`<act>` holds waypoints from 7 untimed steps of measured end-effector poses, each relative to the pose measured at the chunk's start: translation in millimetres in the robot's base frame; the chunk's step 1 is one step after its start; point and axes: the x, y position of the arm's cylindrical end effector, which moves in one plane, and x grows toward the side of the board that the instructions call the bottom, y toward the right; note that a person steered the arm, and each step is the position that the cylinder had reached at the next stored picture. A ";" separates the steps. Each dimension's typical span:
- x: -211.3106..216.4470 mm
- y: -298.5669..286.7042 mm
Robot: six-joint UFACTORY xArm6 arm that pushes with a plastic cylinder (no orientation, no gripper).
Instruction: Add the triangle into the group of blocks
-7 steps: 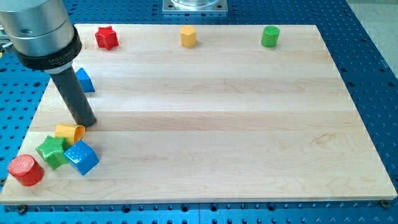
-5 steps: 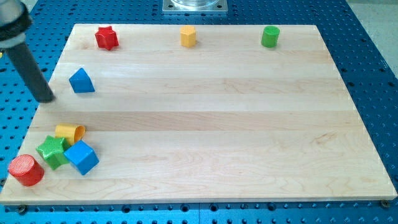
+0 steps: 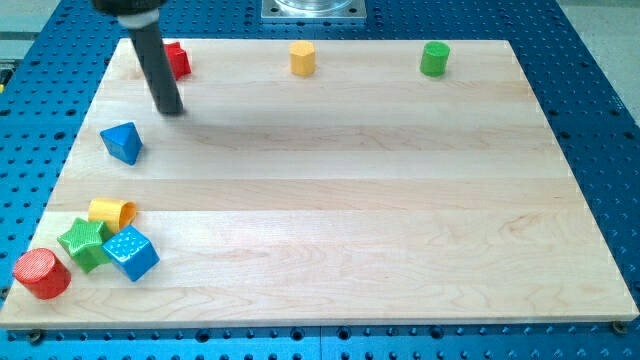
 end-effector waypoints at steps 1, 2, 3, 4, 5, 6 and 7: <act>81.5 -10.5; 141.6 -7.5; 50.3 -22.1; 70.3 -59.4; 153.6 -19.1; 133.4 -31.5; 81.8 -62.8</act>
